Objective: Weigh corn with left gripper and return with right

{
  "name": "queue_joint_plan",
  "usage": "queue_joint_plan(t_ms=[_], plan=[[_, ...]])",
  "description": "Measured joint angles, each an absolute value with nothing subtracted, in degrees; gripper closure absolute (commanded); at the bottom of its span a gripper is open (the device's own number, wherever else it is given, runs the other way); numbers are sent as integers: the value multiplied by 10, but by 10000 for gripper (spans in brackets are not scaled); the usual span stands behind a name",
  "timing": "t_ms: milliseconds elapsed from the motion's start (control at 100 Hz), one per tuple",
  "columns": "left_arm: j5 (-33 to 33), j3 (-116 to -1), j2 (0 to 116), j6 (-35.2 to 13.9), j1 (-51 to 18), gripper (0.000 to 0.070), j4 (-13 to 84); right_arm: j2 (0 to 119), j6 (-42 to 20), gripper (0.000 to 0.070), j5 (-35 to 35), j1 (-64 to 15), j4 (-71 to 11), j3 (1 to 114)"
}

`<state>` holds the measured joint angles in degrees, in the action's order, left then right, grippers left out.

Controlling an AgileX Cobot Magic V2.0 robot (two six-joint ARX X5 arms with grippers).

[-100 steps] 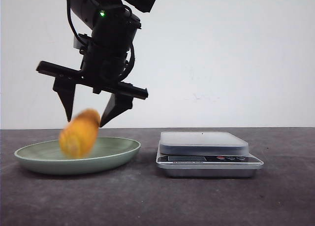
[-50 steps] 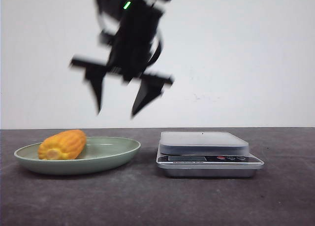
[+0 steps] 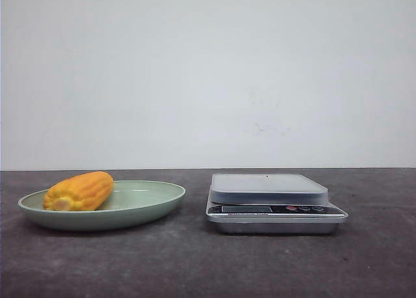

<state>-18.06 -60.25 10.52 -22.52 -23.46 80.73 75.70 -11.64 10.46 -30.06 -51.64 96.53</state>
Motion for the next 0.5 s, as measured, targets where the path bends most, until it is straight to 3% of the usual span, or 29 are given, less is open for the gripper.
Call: queue_joint_plan(t_ms=[290,500], plan=[[-178,-602,105,-220,-235,185,773,527,-92,272,151,-249,-645,965],[-176,-585,105,-220,-235,185,759,378,-111,272,151,-249,-683,899]])
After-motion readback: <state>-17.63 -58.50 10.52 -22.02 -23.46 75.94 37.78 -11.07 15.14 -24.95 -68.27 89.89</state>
